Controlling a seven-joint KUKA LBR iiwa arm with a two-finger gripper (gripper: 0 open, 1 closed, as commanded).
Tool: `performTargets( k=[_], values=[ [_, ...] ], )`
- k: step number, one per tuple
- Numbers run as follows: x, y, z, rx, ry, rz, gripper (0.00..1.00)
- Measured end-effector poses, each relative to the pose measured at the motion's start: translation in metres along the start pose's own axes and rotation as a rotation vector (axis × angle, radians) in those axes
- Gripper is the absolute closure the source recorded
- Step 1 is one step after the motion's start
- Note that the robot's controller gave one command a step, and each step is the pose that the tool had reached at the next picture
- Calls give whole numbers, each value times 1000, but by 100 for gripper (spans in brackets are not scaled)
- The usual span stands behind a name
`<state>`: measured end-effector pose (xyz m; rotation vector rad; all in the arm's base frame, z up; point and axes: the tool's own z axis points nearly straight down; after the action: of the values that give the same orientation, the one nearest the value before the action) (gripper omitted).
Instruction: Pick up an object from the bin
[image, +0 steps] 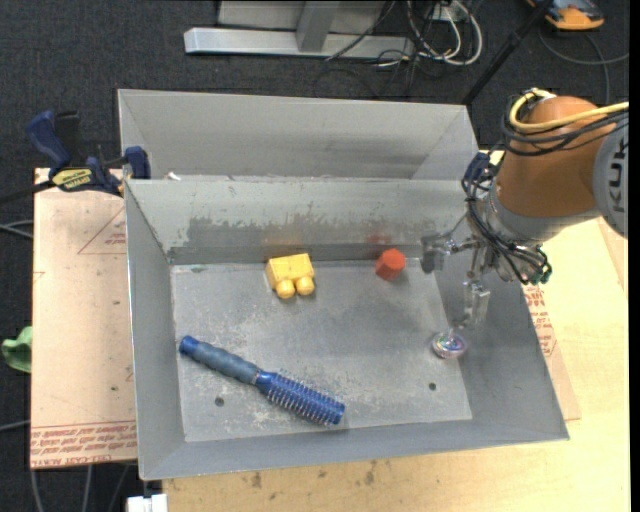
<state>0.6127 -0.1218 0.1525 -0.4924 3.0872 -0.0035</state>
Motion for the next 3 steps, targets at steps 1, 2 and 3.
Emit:
performTargets(
  k=[1, 2, 3],
  values=[
    [68, -11, 59, -9, 21, -52, 0],
    [57, -8, 79, -17, 9, -246, 0],
    [59, -13, 79, -9, 11, -248, 100]
  ],
)
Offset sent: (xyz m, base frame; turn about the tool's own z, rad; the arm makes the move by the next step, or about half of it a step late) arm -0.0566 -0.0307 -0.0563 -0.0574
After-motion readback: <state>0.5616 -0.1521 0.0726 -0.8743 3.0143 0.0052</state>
